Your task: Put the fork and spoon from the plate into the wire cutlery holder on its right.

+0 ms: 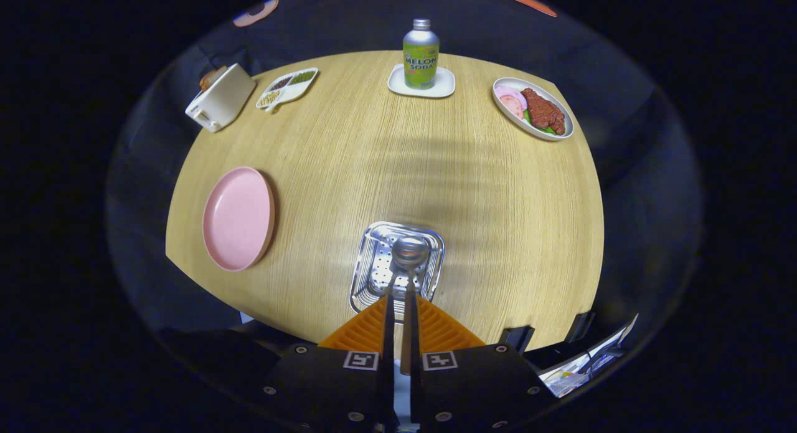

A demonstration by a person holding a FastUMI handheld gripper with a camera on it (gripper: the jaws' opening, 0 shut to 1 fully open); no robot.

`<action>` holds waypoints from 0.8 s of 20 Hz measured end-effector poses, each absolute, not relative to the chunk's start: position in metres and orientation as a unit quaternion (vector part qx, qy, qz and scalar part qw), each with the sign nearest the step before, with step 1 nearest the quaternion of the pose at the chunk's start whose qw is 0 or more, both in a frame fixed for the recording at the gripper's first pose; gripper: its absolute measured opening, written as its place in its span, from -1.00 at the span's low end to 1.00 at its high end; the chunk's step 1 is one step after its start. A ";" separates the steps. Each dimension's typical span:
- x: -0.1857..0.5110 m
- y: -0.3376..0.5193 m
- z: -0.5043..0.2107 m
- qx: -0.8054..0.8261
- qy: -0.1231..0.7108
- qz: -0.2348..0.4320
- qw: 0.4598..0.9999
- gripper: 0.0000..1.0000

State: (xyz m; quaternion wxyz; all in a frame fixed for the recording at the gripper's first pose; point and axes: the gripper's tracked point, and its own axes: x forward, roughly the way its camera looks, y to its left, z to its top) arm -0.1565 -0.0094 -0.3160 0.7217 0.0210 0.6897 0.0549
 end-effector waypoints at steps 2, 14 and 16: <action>-0.133 -0.004 -0.302 0.041 0.646 0.053 0.761 -0.77; -0.008 0.021 -0.163 0.073 0.354 0.028 0.932 -0.72; 0.004 0.019 -0.137 0.058 0.307 0.018 0.950 -0.69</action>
